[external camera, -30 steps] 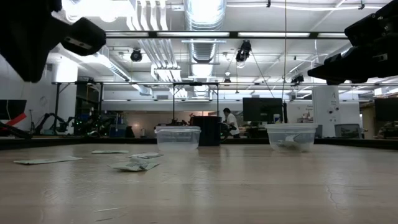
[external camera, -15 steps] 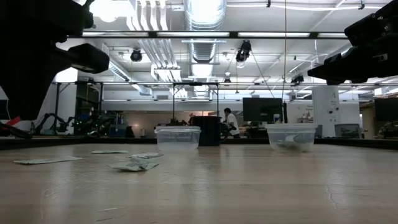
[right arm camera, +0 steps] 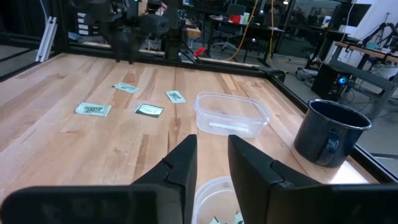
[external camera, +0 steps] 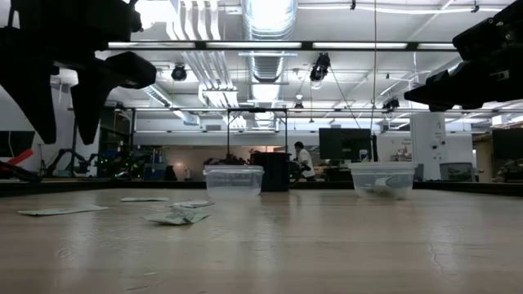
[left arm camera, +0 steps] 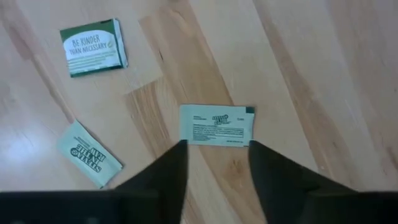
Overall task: Pick and place items into bin
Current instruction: Put the white stevia packet into the left transparent bin
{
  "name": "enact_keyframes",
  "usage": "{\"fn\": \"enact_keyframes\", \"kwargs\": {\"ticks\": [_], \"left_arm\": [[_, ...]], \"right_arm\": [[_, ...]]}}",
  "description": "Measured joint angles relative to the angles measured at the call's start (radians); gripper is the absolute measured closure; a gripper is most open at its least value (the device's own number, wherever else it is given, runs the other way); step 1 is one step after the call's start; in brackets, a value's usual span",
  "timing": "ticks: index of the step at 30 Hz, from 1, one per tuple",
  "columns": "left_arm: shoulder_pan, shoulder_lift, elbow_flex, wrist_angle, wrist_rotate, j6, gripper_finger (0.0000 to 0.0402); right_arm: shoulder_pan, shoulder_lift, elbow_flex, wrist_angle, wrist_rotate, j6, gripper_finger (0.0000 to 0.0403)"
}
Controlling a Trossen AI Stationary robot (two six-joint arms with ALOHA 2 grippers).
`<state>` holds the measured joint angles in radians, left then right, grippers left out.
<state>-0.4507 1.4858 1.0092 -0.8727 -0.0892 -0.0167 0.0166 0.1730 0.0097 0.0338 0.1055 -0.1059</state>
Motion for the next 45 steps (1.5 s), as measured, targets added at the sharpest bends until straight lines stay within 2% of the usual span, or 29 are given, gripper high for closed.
{"fn": "enact_keyframes", "kwargs": {"ticks": [8, 13, 22, 31, 45], "left_arm": [[0.0, 0.002, 0.0, 0.001, -0.001, -0.003, 0.0126], [0.0, 0.002, 0.0, 0.012, -0.002, -0.003, 0.0087], [-0.001, 0.002, 0.0, 0.123, -0.001, -0.003, 0.0081], [-0.001, 0.007, -0.011, 0.127, 0.003, 0.007, 0.0081], [0.0, 0.088, -0.13, 0.161, 0.004, 0.006, 0.0081]], "right_arm": [[0.0, 0.0, 0.0, 0.0, 0.0, 0.0, 0.0322], [0.0, 0.0, 0.0, 0.0, 0.0, 0.0, 0.0331], [0.0, 0.0, 0.0, 0.0, 0.0, 0.0, 0.033], [0.0, 0.0, 0.0, 0.0, 0.0, 0.0, 0.0319], [0.0, 0.0, 0.0, 0.0, 0.0, 0.0, 0.0335]]}}
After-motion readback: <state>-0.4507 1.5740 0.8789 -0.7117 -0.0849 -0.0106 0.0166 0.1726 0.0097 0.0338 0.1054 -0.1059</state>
